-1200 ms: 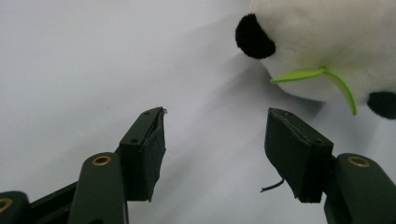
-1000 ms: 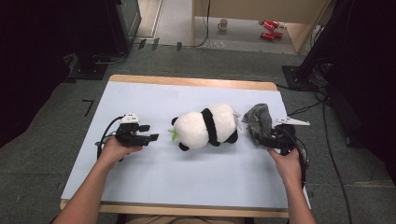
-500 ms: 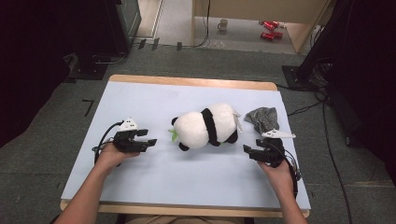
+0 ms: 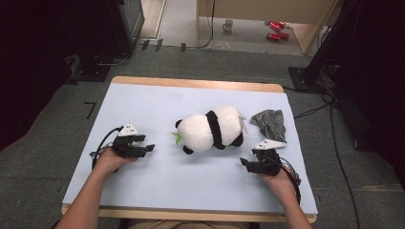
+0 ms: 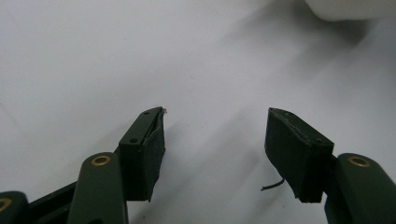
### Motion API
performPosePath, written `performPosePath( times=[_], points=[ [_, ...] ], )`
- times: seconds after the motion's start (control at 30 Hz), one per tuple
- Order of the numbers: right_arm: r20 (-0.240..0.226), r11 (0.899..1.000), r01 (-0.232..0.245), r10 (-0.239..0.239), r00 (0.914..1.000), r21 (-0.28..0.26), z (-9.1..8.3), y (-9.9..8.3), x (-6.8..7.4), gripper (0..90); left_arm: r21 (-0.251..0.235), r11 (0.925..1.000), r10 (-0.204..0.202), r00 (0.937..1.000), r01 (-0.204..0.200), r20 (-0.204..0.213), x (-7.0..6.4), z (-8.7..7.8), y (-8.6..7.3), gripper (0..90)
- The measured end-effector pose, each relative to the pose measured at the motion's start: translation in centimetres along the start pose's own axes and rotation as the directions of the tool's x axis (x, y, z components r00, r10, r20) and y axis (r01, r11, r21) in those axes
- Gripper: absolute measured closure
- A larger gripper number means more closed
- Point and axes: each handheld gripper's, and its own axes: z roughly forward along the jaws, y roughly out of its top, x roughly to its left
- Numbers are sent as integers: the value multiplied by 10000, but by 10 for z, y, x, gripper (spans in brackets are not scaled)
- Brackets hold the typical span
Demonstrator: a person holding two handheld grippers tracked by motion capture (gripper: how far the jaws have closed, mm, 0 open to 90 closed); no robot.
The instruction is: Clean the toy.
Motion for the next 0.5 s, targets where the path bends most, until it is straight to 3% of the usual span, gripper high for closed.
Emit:
performPosePath(
  times=[0.2, 0.33, 0.43, 0.5],
  points=[
    [156, 9988, 404, -408, 9990, 266, 6, -4, 1, 316, -56, 10000, 42, 9999, -42, 98, 0, 1, -1, 350],
    [-58, 9982, 601, -601, 9982, -5, 7, -7, 0, 256, -111, 9999, 14, 9998, -12, 186, 0, 1, -1, 334],
    [-437, 9968, 754, -766, 9961, -279, 9, -12, 0, 147, -104, 9999, 25, 9997, -23, 242, 1, 1, -2, 330],
    [-408, 9946, 961, -977, 9944, -395, 10, -14, 2, 129, -102, 9999, 32, 9997, -30, 235, 1, 1, -2, 326]
  ],
)
